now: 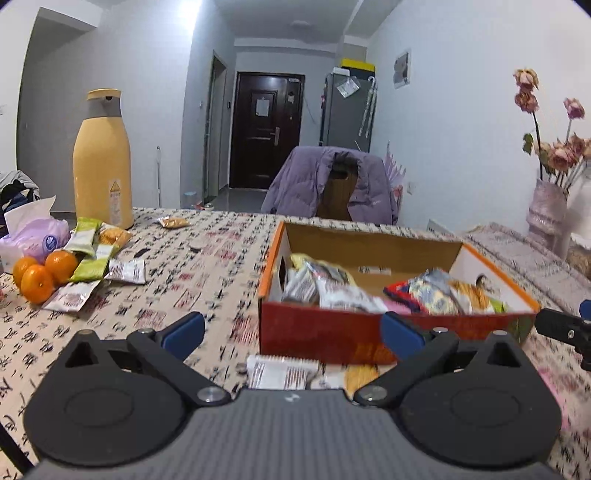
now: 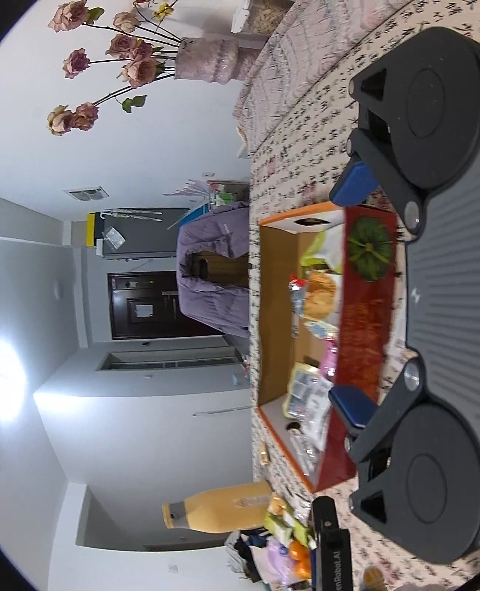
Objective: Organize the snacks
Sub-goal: 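Withdraw both tools from the box back over the snack pile, then grasp a white cracker packet with the right tool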
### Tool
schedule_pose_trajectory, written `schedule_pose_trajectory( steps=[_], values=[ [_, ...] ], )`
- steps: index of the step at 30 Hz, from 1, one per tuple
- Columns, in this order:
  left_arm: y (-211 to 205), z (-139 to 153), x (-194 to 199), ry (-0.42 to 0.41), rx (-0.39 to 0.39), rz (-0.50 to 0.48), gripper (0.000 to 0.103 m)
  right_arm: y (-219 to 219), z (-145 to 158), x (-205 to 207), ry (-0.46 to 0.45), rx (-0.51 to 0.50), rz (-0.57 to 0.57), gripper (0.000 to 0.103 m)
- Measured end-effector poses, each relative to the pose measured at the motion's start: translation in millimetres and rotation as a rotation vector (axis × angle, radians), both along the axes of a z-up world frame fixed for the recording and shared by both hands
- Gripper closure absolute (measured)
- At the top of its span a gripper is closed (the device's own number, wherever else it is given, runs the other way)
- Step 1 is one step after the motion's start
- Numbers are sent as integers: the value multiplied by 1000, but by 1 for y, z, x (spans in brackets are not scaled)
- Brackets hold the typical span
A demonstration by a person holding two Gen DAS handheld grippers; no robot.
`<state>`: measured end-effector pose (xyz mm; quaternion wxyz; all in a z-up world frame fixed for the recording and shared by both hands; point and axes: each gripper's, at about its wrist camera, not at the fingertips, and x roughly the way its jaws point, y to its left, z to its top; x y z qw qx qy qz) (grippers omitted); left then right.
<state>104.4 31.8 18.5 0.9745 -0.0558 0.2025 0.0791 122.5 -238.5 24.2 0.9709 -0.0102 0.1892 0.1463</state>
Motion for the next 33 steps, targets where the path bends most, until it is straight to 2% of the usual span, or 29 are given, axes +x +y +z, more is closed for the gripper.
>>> schedule_pose_trajectory(
  steps=[13, 22, 26, 33],
  values=[
    [10, -39, -11, 61, -14, -1, 0, -8, -28, -23, 93, -14, 16, 0],
    [9, -38, -19, 18, -27, -25, 0, -6, -40, -28, 127, -65, -1, 0],
    [9, -38, -19, 19, -31, -33, 0, -3, -41, -24, 137, -76, -5, 4],
    [10, -38, -18, 19, -39, -35, 0, 9, -34, -10, 140, -58, 30, 4]
  ],
)
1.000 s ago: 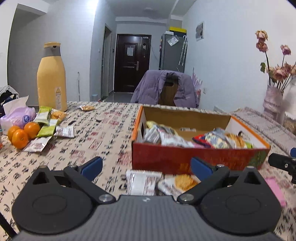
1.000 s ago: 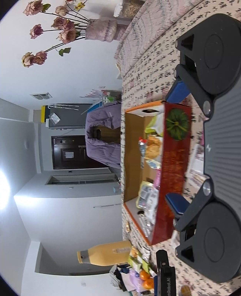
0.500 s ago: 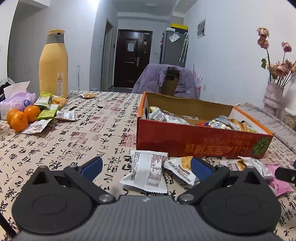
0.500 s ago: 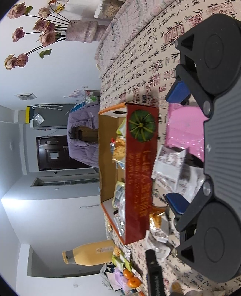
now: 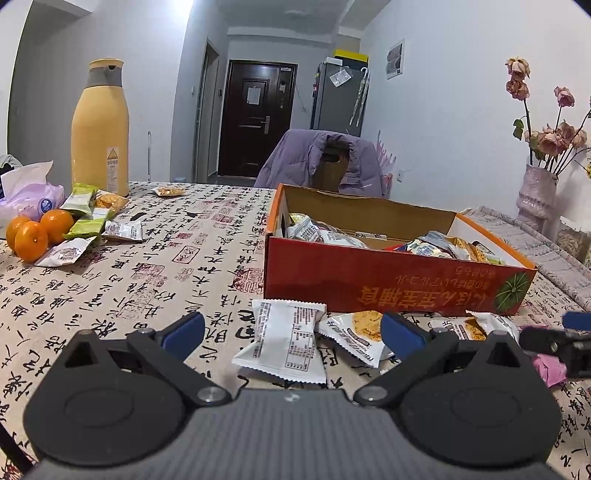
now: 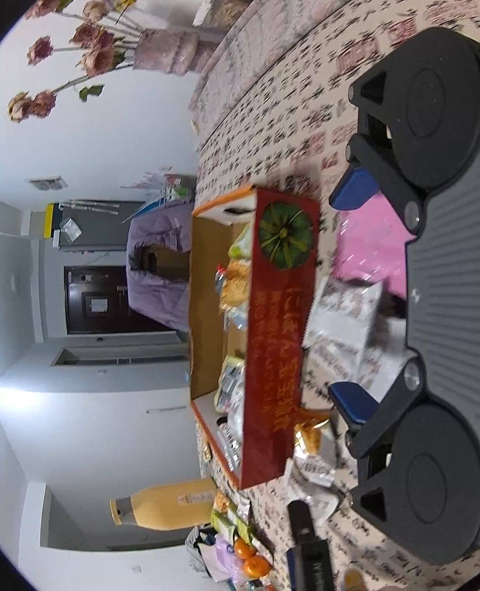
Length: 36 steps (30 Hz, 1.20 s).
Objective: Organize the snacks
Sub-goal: 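Grasp a white cracker packet with the right tool, then grasp a white cracker packet with the left tool while the right tool holds its packet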
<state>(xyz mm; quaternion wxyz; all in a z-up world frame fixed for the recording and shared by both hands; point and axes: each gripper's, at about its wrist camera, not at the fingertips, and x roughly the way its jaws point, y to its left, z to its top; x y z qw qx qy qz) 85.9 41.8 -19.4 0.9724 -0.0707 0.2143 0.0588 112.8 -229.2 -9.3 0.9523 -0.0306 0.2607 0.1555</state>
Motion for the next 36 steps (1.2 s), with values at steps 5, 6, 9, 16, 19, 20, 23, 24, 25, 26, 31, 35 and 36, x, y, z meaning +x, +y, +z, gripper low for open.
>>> schedule_pose_trajectory(
  steps=[5, 6, 9, 16, 19, 20, 23, 24, 25, 26, 31, 35, 36],
  values=[
    [1, -1, 0, 0, -2, 5, 0, 14, -2, 22, 33, 16, 15, 22],
    [1, -1, 0, 1, -2, 5, 0, 16, -3, 27, 46, 19, 16, 25],
    [1, -1, 0, 5, -4, 2, 0, 21, -10, 35, 85, 8, 18, 39],
    [3, -1, 1, 10, -15, -2, 0, 19, -14, 32, 94, 14, 31, 63],
    [3, -1, 1, 8, -18, 4, 0, 17, -11, 25, 64, 24, 27, 63],
    [4, -1, 1, 9, -19, 5, 0, 15, -9, 22, 51, 28, 27, 63],
    [3, -1, 1, 15, -17, 6, 0, 10, -4, 11, 11, 43, 23, 63],
    [3, -1, 2, 17, -14, 6, 0, 7, -2, 8, 2, 52, 21, 63],
    [2, -2, 2, 20, -11, 7, 0, 4, -1, 4, -7, 60, 17, 63],
    [2, -2, 3, 24, -6, 8, 0, 1, 0, 1, -16, 65, 12, 63],
    [-5, 2, 4, 51, 24, 15, 0, -14, 3, -14, -50, 83, 2, 63],
    [-14, 6, 3, 97, -6, 8, 0, -24, 3, -21, -72, 86, 0, 63],
    [-18, 7, 2, 104, -7, 7, 0, -25, 3, -22, -74, 85, -2, 63]
  ],
)
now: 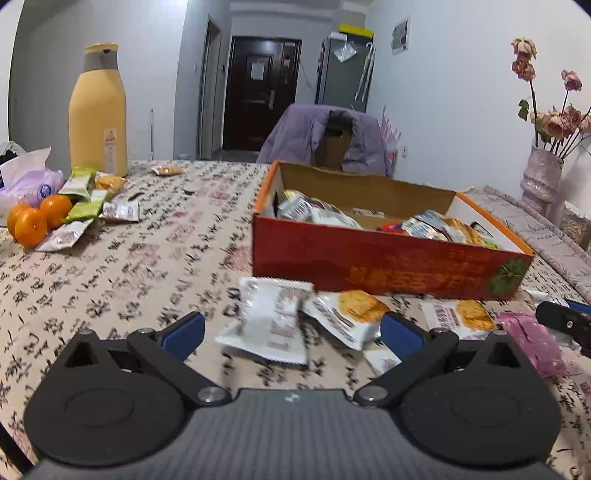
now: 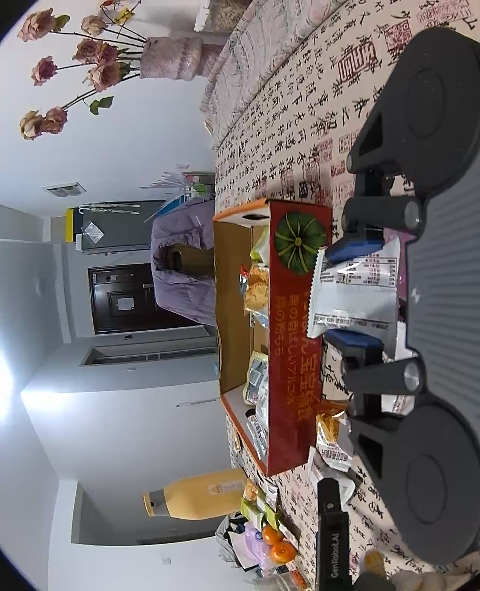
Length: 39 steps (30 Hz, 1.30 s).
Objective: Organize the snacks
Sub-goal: 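Grasp a white cracker packet with the left tool while the right tool holds its packet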
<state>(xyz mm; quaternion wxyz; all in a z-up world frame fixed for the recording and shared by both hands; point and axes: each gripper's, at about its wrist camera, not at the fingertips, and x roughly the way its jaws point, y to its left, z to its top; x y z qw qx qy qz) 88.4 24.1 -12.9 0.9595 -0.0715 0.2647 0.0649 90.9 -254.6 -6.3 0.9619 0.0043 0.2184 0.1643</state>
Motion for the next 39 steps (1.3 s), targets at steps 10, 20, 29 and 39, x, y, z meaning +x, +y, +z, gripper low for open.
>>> schedule_pose_trajectory(
  steps=[10, 20, 29, 39],
  values=[
    [-35, 0, 0, 55, -10, -36, 0, -18, -4, -8, -14, 19, -22, 63],
    [-66, -11, 12, 118, 38, -73, 3, -28, -9, -10, -12, 37, -23, 63],
    [-71, -22, 16, 160, 31, -66, 19, -28, -12, -10, -9, 42, -13, 63],
    [-71, -21, 10, 128, 17, -117, 59, -26, -13, -12, -10, 47, 4, 63]
  ],
)
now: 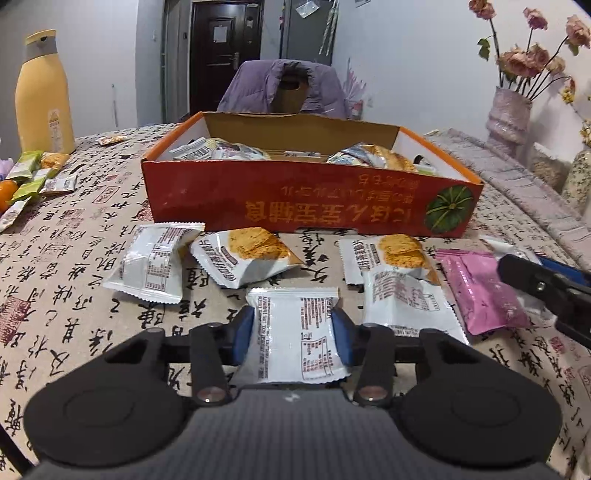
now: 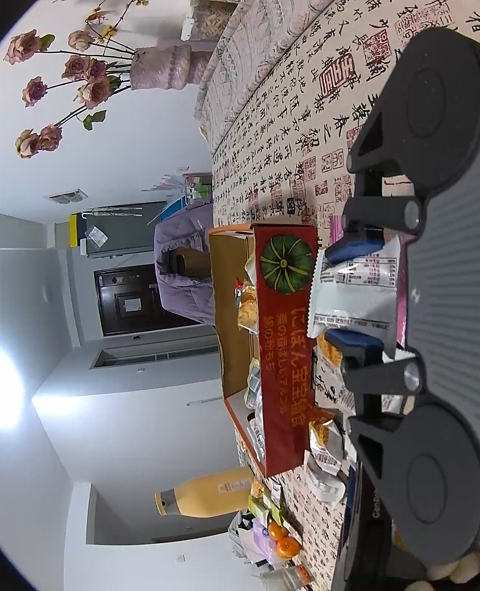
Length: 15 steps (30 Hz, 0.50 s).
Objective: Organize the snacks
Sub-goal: 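Grasp a white cracker packet with the left tool while the right tool holds its packet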
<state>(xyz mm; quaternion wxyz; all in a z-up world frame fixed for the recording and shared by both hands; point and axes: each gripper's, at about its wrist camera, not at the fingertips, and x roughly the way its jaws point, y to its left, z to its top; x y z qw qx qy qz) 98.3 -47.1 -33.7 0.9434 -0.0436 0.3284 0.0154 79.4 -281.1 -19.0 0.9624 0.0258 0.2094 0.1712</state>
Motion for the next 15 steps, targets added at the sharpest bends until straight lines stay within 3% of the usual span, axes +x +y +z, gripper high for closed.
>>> schedule_pose_trajectory(
  steps=[7, 15],
  values=[
    [1, 7, -9, -43, 14, -3, 61, 4, 3, -4, -7, -11, 7, 63],
    [10, 36, -17, -146, 25, 10, 61, 13, 13, -4, -36, -26, 21, 63]
  ],
)
